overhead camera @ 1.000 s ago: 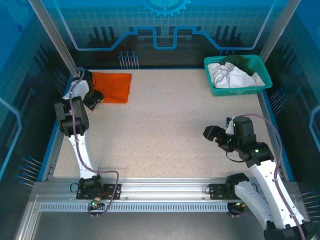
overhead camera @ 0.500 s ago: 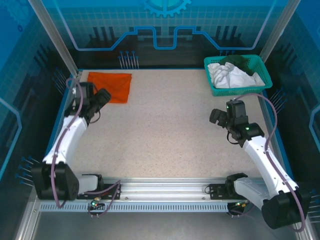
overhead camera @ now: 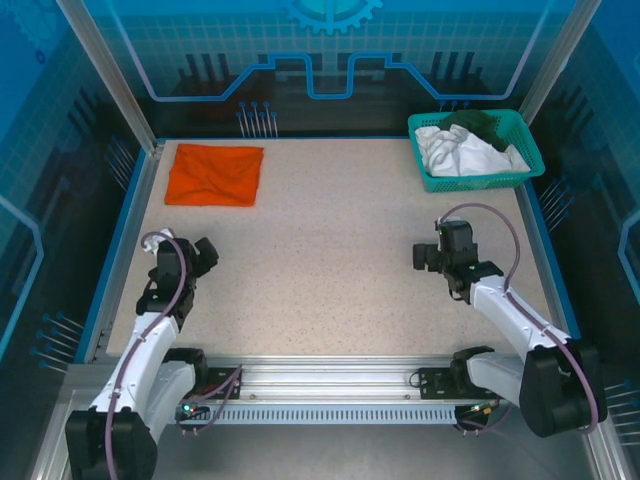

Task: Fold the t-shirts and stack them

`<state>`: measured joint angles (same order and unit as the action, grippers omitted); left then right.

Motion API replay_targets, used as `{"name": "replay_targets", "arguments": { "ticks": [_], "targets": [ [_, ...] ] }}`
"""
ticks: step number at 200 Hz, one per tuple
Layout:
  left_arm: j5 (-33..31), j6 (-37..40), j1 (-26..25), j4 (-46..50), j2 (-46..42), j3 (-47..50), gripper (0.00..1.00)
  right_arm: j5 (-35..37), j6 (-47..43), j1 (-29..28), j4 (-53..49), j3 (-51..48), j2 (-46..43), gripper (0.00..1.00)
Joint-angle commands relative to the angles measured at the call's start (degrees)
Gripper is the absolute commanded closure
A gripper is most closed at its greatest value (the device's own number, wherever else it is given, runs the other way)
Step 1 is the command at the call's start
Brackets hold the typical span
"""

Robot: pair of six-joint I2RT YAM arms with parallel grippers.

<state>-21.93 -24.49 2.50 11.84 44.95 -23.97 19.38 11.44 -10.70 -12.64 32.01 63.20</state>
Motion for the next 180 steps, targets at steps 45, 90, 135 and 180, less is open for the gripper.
{"name": "replay_targets", "arguments": {
  "ticks": [45,90,135,180],
  "targets": [
    [-3.4,5.5,0.3,-24.1,14.2,4.4,0.01,-1.9,-4.5,3.7,15.2,-2.3,6.9,0.00],
    [1.2,10.1,1.6,-37.4,33.0,-3.2,0.01,-4.3,-5.8,6.1,24.3,3.4,17.8,0.00],
    [6.8,12.7,2.8,-33.7,43.0,-12.8,0.01,-6.9,-6.9,7.4,31.4,6.5,23.7,0.00],
    [14.8,16.0,2.8,-47.6,38.4,-3.7,0.01,-10.4,-9.4,7.2,50.1,-4.9,20.7,0.00]
  ]
}}
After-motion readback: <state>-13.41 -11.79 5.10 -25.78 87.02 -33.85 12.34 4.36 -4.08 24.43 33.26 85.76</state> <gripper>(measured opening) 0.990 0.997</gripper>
